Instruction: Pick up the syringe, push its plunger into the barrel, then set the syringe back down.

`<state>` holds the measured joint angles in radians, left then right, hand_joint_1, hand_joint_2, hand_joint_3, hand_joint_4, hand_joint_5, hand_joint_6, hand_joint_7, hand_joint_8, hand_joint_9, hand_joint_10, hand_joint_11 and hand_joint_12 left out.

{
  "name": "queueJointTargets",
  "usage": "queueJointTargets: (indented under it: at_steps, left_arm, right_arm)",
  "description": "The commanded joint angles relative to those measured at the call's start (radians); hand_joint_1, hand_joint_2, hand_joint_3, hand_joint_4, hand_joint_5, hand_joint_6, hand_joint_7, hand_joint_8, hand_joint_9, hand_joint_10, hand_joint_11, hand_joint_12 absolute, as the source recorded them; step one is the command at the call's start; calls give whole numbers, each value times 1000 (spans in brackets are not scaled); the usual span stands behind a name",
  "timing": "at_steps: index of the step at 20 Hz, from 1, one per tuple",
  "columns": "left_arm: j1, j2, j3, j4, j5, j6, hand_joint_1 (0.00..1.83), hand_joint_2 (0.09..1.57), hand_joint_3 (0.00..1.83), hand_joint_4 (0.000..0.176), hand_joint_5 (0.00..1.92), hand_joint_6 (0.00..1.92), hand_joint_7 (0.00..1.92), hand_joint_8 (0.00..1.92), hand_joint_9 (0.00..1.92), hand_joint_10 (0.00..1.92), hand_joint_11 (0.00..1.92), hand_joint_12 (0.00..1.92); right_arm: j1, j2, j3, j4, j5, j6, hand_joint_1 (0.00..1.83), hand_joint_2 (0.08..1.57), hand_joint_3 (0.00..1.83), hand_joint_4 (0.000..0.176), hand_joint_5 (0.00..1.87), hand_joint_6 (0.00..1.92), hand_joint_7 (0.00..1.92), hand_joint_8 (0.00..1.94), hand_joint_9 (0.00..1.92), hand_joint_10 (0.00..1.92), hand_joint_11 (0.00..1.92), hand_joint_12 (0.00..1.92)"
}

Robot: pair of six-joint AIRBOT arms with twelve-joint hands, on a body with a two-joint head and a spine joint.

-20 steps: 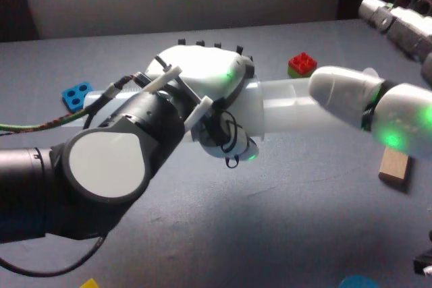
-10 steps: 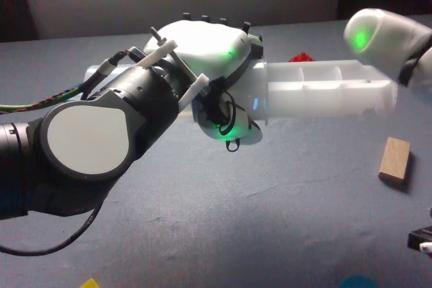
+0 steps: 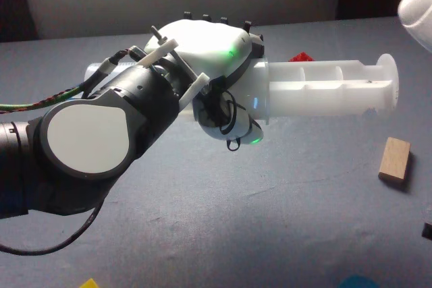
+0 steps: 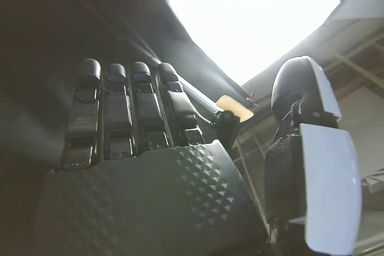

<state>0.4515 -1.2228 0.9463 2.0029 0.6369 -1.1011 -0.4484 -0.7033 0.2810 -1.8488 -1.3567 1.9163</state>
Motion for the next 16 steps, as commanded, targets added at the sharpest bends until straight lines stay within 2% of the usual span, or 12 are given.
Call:
queueJointTargets:
  at_steps: [1, 2, 4, 5, 6, 7, 8, 10, 13, 16]
  left_arm:
    - [-23, 7, -1, 76, 60, -4, 1370, 1152, 0, 0, 831, 1077, 843, 1179, 932, 1281, 875, 1234]
    - [-23, 7, -1, 78, 60, -4, 1369, 1155, 1, 0, 821, 1082, 838, 1189, 928, 1292, 876, 1220]
    - [-22, 7, 0, 81, 61, -4, 1368, 1156, 0, 0, 821, 1081, 845, 1179, 920, 1307, 862, 1216]
    - [-21, 7, 0, 81, 60, -4, 1370, 1150, 0, 0, 845, 1061, 847, 1170, 926, 1293, 855, 1221]
    - [-21, 7, 0, 81, 60, -4, 1465, 1139, 0, 0, 876, 967, 832, 1150, 934, 1195, 769, 1553]
    - [-21, 7, 0, 81, 60, -4, 1389, 1145, 2, 0, 871, 1011, 832, 1176, 931, 1274, 815, 1358]
    - [-21, 6, 0, 81, 61, -4, 1372, 1155, 1, 0, 842, 1040, 825, 1206, 921, 1309, 844, 1281]
    - [-22, 6, -1, 81, 61, -4, 1366, 1163, 1, 0, 831, 1038, 815, 1243, 902, 1343, 860, 1272]
    - [-26, 6, 2, 81, 60, -4, 1367, 1157, 0, 0, 866, 1006, 815, 1241, 897, 1339, 890, 1253]
    - [-30, 4, 6, 81, 58, -4, 1370, 1148, 0, 0, 858, 1029, 844, 1185, 930, 1290, 917, 1192]
  right_arm:
    - [1, 8, 1, -54, -46, 48, 165, 1053, 0, 11, 33, 0, 10, 0, 10, 0, 0, 143]
    - [-3, 8, 7, -20, -35, 84, 181, 1038, 1, 15, 64, 0, 40, 0, 40, 0, 0, 242]
    - [-15, 4, 31, 34, 17, 154, 168, 1042, 2, 7, 66, 2, 47, 3, 46, 3, 0, 242]
    - [-31, -11, 56, 36, 24, 179, 167, 1052, 4, 4, 53, 2, 28, 4, 21, 6, 0, 167]
    - [-42, -23, 73, 36, 24, 194, 175, 1051, 3, 5, 56, 4, 29, 5, 20, 7, 0, 155]
    - [-53, -35, 91, 36, 29, 220, 136, 1058, 1, 6, 48, 1, 27, 1, 26, 2, 0, 206]
    - [-63, -44, 107, 34, 36, 246, 135, 1061, 0, 7, 43, 1, 26, 0, 28, 1, 0, 232]
    - [-80, -61, 139, -4, 59, 304, 145, 1055, 0, 10, 38, 1, 16, 1, 16, 1, 0, 201]
    - [-88, -87, 159, -39, 64, 390, 123, 1070, 5, 4, 50, 1, 32, 2, 36, 3, 0, 215]
    - [-89, -111, 163, -39, 79, 425, 122, 1070, 2, 3, 50, 1, 26, 1, 21, 0, 0, 201]
